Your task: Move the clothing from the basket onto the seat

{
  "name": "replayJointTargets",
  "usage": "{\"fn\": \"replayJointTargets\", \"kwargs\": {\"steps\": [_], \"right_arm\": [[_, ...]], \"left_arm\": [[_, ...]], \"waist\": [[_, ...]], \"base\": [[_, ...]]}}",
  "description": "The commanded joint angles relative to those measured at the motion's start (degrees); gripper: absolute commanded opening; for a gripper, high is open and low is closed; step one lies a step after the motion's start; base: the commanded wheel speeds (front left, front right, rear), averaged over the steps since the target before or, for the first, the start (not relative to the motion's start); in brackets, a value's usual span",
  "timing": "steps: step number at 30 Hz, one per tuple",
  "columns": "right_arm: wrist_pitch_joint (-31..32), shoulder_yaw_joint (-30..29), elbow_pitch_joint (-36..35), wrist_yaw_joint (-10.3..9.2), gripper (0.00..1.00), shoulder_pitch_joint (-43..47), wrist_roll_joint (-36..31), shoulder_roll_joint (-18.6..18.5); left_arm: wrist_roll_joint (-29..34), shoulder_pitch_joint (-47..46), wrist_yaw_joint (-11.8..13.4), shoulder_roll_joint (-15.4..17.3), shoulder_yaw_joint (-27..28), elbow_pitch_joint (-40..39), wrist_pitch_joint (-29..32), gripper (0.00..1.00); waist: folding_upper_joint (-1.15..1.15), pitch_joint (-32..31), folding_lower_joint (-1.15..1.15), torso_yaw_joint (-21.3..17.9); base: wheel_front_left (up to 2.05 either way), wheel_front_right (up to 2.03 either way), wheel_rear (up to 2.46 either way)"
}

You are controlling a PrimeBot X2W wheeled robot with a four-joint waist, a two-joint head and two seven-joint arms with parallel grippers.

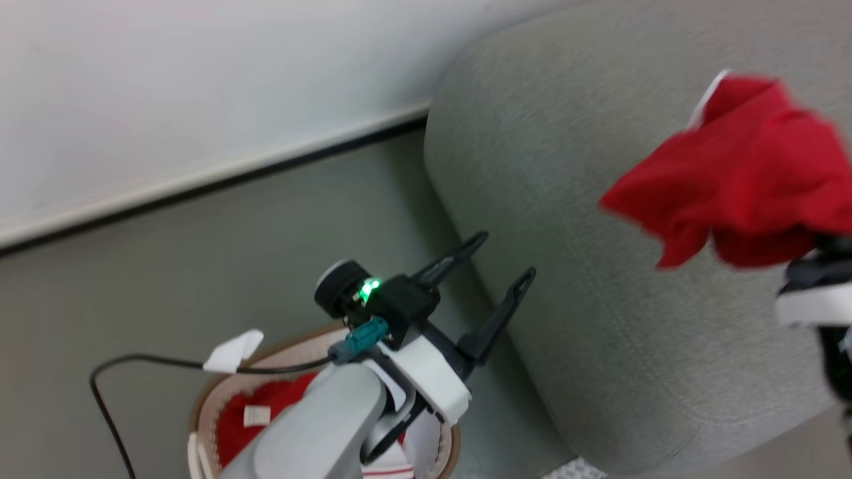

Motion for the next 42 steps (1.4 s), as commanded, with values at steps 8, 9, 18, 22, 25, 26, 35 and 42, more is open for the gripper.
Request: {"fn": "replayJointTargets", "kwargs": {"steps": [8,9,18,22,25,26,35,42], "right_arm": [[-0.07,-5.57,5.89,-0.12,0.0,-15.58,5.27,-5.32],[-0.07,-6.19,7.31,-0.12,0.0,-17.71,6.16,-6.39],[0.24,-3.18,26.18,-0.12,0.0,-31.03,6.64,-13.67],[3.87,0.88,34.88,-0.13,0.0,-33.79,5.52,-15.32],[8.06,4.73,39.67,-0.12,0.09,-34.93,6.02,-15.75],[9.79,6.18,41.19,-0.13,0.29,-34.92,6.43,-15.8],[15.17,16.99,43.13,-0.12,1.0,-32.73,11.49,-16.65],[16.22,26.32,40.04,-0.12,1.0,-29.13,12.26,-20.12]], "left_arm": [[2.58,-6.75,-0.64,2.28,-1.35,-2.2,2.03,1.0],[2.8,-7.45,-0.72,2.29,-1.67,-2.45,2.31,1.0],[3.05,-11.35,-1.03,0.94,-3.16,-2.2,1.38,1.0],[2.7,-11.46,-0.82,0.62,-3.03,-1.24,0.83,1.0],[2.26,-11.05,-0.65,0.64,-2.76,-0.51,0.47,1.0],[2.09,-10.78,-0.64,0.62,-2.62,-0.32,0.3,1.0],[1.35,-7.75,-0.29,0.26,-2.16,1.58,-0.36,1.0],[-0.41,-2.78,-0.14,-1.01,-0.37,2.53,-0.32,1.0]], "waist": [[0.0,16.04,-0.01,7.66],[0.0,17.44,-0.01,8.26],[0.0,23.71,-0.01,13.3],[0.0,23.7,-0.01,14.64],[0.0,22.85,-0.01,15.06],[0.0,22.41,-0.01,15.08],[0.0,15.72,-0.01,13.86],[0.0,4.63,-0.01,13.13]], "base": [[0.0,0.0,0.0],[0.0,0.0,0.0],[0.0,0.0,0.0],[0.0,0.0,0.0],[0.0,0.0,0.0],[0.0,0.0,0.0],[0.0,0.0,0.0],[0.0,0.0,0.0]]}}
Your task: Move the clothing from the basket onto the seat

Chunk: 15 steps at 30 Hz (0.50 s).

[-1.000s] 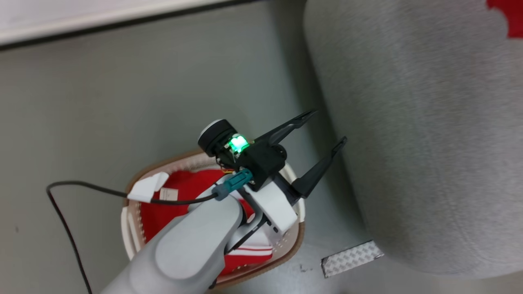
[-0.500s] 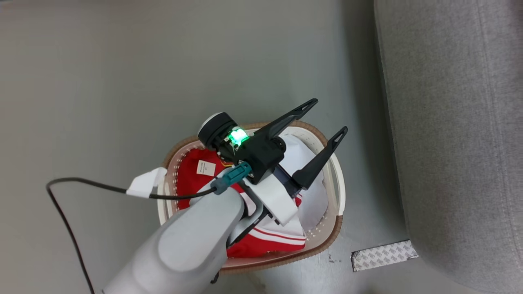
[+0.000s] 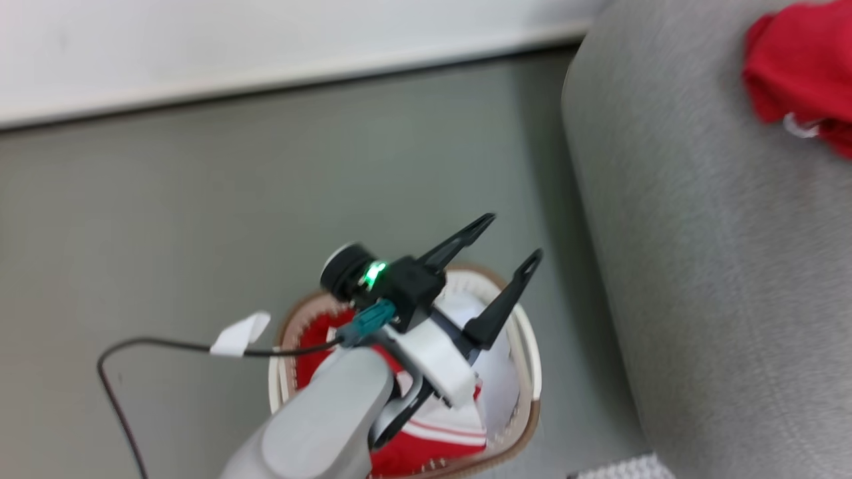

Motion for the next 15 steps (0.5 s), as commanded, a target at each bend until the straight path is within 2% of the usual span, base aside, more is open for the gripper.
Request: {"fn": "replayJointTargets", "kwargs": {"steps": [1,7,11,15], "right_arm": [[-0.21,0.97,-0.82,-0.13,1.0,1.36,0.37,-0.85],[-1.61,5.9,-8.27,-0.12,1.0,4.64,3.27,-4.57],[-5.33,5.01,-14.41,-0.12,1.0,6.81,5.65,-5.79],[-9.33,2.62,-19.82,-0.12,1.0,10.92,6.0,-4.6]], "left_arm": [[-0.57,1.8,0.05,0.12,0.45,0.02,-0.01,1.0],[-2.27,7.63,0.04,-0.69,4.28,-1.15,-0.02,1.0],[-2.29,10.75,1.15,-0.33,7.8,-2.53,-0.03,1.0],[-2.54,13.84,2.38,0.73,11.88,-3.93,-0.03,1.0]], "waist": [[0.0,-6.38,0.0,-0.72],[0.0,-16.62,0.0,-0.84],[0.0,-21.51,0.0,-0.22],[0.0,-25.14,0.0,0.66]], "base": [[0.0,0.0,0.0],[0.0,0.0,0.0],[0.0,0.0,0.0],[0.0,0.0,0.0]]}}
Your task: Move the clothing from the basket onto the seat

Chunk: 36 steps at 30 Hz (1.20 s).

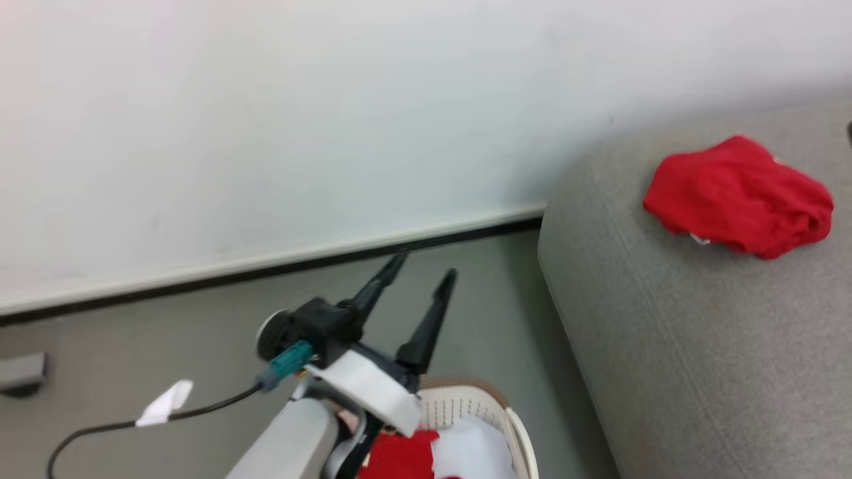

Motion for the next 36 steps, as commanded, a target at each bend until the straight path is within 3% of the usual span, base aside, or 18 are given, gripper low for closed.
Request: {"fn": "replayJointTargets", "kwargs": {"steps": [1,6,13,18,23,36], "right_arm": [[-1.16,-0.97,-1.43,-0.12,1.0,2.22,-0.24,0.65],[-4.99,-7.78,-7.71,-0.12,1.0,10.23,-2.58,4.4],[-7.36,-23.17,-15.87,-0.12,1.0,26.89,-8.15,16.72],[-7.3,-28.86,-20.95,-0.12,1.0,36.68,-13.22,24.37],[-7.32,-28.47,-22.08,-0.12,1.0,41.92,-15.61,28.67],[-7.34,-25.27,-20.55,-0.12,1.0,44.72,-18.84,31.87]], "left_arm": [[-0.21,1.75,0.45,0.81,1.13,-0.39,-0.02,1.0],[0.15,5.15,1.72,2.56,5.69,-1.68,-0.01,1.0],[1.82,10.7,4.65,4.24,12.13,-3.13,-0.02,1.0],[2.7,15.33,6.98,4.13,17.38,-3.56,-0.03,1.0],[3.57,20.23,7.92,2.6,22.76,-5.21,-0.03,1.0],[9.89,26.11,6.05,-2.19,28.31,-7.2,-0.03,1.0]], "waist": [[0.0,-3.96,0.02,1.19],[0.0,-5.41,0.02,3.19],[0.0,-6.41,0.02,6.73],[0.0,-7.37,0.02,8.7],[0.0,-7.6,0.02,9.55],[0.0,-7.03,0.02,11.35]], "base": [[0.0,0.0,0.0],[0.0,0.0,0.0],[0.0,0.0,0.0],[0.0,0.0,0.0],[0.0,0.0,0.0],[0.0,0.0,0.0]]}}
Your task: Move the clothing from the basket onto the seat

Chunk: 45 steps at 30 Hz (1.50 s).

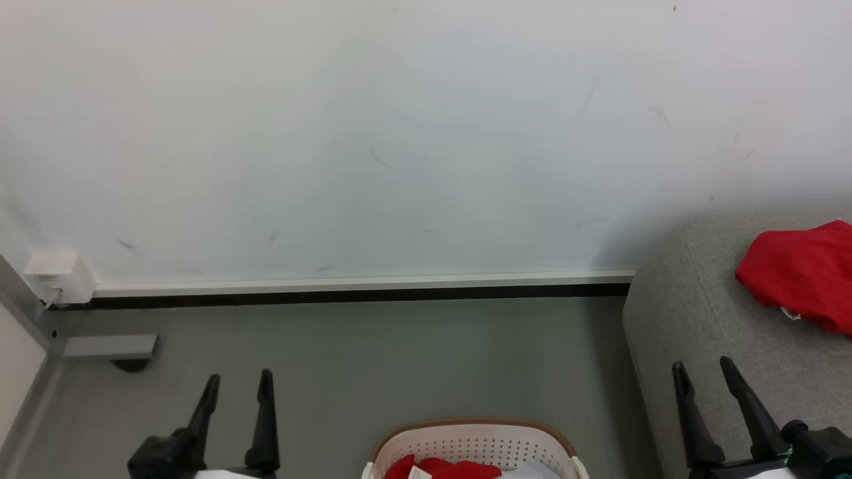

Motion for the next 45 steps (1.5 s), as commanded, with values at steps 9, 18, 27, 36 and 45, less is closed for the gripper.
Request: {"fn": "replayJointTargets", "kwargs": {"steps": [9,18,27,36,45], "right_arm": [[-0.17,0.98,1.03,-0.12,1.0,-2.09,-0.14,-0.92],[-0.17,2.04,1.74,-0.12,1.0,-2.58,0.43,-1.21],[-0.17,2.03,0.1,-0.13,1.0,-7.55,0.21,-3.71],[-0.17,0.09,-3.68,-0.13,1.0,-15.97,-1.04,-5.97],[-0.16,-6.06,-8.06,-0.13,1.0,-20.61,-1.99,-6.77]], "left_arm": [[1.86,-0.68,-1.78,-0.86,2.22,0.62,-0.03,1.0],[2.37,-1.03,-2.74,-1.11,3.08,1.01,-0.03,1.0],[0.34,-2.75,-3.42,-1.13,-0.05,-0.57,-0.03,1.0],[-0.45,-10.22,-4.84,-1.13,-6.37,2.07,-0.02,1.0],[1.13,-20.58,-7.11,-1.09,-13.28,15.46,0.59,1.0]], "waist": [[0.0,0.28,0.0,-0.07],[0.0,0.47,0.0,-0.37],[0.0,3.27,0.0,-3.11],[0.0,13.59,0.0,-7.98],[0.0,23.08,0.0,-11.56]], "base": [[0.0,0.0,0.0],[0.0,0.0,0.0],[0.0,0.0,0.0],[0.0,0.0,0.0],[0.0,0.0,0.0]]}}
